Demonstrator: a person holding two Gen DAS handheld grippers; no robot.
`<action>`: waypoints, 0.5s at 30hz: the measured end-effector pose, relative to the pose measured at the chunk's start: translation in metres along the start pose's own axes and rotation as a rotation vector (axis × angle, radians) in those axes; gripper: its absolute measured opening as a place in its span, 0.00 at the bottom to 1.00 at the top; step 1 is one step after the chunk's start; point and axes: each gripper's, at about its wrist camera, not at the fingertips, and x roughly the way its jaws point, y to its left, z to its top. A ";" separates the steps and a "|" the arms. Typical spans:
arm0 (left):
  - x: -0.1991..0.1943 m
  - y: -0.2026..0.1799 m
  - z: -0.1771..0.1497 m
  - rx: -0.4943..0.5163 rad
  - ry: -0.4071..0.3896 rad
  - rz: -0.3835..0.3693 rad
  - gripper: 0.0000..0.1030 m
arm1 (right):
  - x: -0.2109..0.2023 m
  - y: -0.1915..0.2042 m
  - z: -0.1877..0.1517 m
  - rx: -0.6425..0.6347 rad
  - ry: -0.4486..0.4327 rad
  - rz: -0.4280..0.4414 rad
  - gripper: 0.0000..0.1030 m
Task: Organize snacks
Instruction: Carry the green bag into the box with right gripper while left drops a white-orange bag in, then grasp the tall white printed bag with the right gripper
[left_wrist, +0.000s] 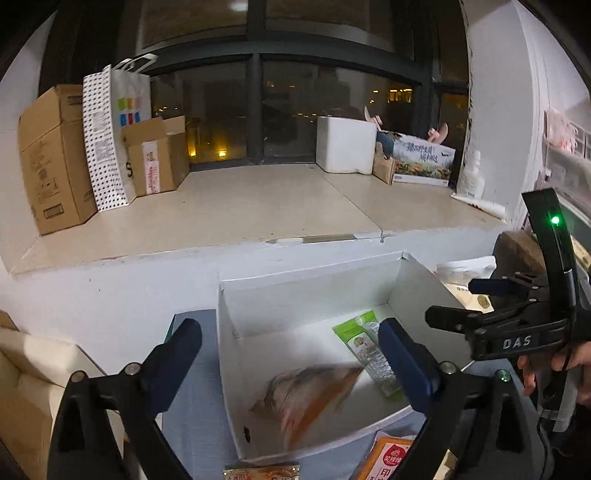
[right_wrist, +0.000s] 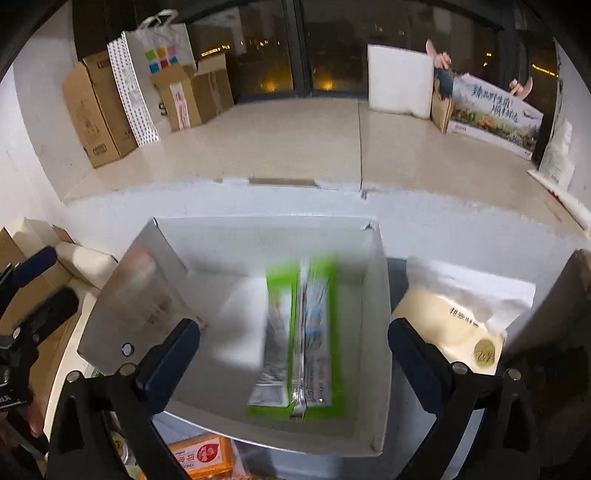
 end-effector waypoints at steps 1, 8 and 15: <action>-0.002 0.002 -0.001 -0.008 0.003 0.006 0.97 | -0.002 -0.001 -0.001 0.007 -0.001 0.017 1.00; -0.028 0.002 -0.020 -0.026 0.026 -0.020 0.98 | -0.040 0.003 -0.020 0.011 -0.086 0.108 1.00; -0.084 -0.002 -0.069 -0.043 0.050 -0.061 0.98 | -0.100 0.013 -0.078 -0.017 -0.130 0.202 1.00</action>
